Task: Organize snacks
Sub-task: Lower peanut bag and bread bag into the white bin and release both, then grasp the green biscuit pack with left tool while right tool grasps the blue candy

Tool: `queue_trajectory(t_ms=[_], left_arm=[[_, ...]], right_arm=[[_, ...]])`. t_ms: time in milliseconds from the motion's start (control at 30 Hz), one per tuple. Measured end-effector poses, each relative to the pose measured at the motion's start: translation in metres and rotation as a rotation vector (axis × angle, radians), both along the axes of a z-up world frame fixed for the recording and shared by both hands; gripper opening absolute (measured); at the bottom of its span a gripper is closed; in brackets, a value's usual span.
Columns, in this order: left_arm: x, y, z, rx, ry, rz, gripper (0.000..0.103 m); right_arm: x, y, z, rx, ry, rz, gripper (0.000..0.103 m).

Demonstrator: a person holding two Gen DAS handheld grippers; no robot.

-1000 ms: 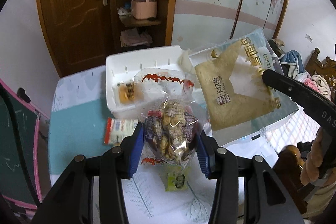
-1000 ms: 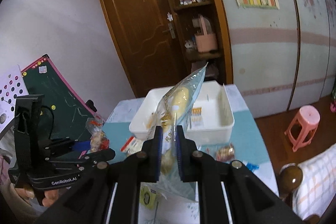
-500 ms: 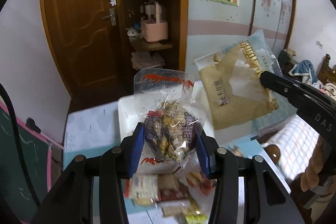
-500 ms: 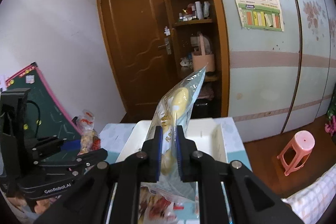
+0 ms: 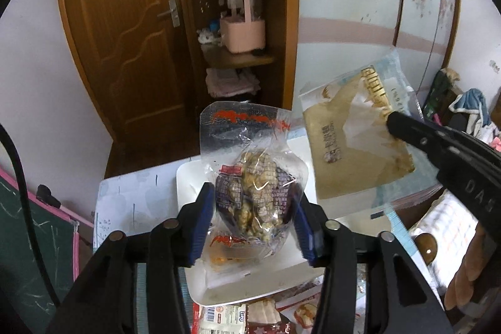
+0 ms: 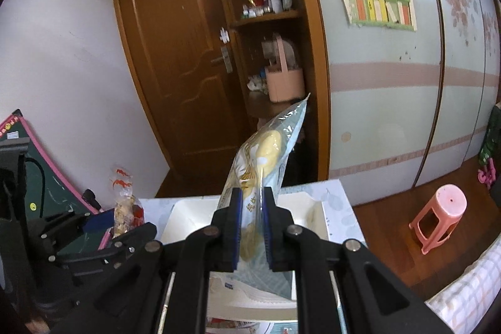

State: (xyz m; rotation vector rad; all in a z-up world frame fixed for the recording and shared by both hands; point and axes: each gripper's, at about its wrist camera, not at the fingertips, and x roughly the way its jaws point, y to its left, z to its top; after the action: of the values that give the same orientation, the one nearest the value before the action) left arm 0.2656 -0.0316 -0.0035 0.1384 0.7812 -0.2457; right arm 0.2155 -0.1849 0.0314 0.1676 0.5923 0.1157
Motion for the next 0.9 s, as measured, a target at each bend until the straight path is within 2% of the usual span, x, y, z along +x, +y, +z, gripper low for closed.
queue_trajectory(t_ms=[67,100,133,167,233,333,500,900], left_arm=[[0.007,-0.003,-0.009,0.017,0.013,-0.003,0.1],[0.008,-0.003,-0.013,0.031,0.001,0.007,0.103],[0.008,-0.003,-0.016,0.039,-0.006,0.014,0.103],[0.008,-0.002,-0.02,0.049,-0.002,0.022,0.103],[0.008,0.002,-0.028,0.052,0.031,0.028,0.103],[0.002,0.011,-0.032,-0.002,0.049,0.044,0.103],[-0.014,0.025,-0.022,-0.061,0.024,0.083,0.103],[-0.073,0.031,0.017,-0.099,-0.049,0.087,0.103]], right_arm=[[0.012,0.003,-0.015,0.0,0.064,0.017,0.015],[0.014,0.004,-0.022,-0.003,0.087,0.017,0.017],[0.014,0.005,-0.029,-0.014,0.108,0.011,0.027],[0.012,0.005,-0.035,-0.029,0.119,-0.003,0.042],[0.004,0.005,-0.043,-0.052,0.117,-0.03,0.055],[-0.008,0.006,-0.048,-0.077,0.132,-0.042,0.056],[-0.032,0.01,-0.045,-0.103,0.13,-0.058,0.056],[-0.078,0.006,-0.019,-0.043,0.083,-0.045,0.056]])
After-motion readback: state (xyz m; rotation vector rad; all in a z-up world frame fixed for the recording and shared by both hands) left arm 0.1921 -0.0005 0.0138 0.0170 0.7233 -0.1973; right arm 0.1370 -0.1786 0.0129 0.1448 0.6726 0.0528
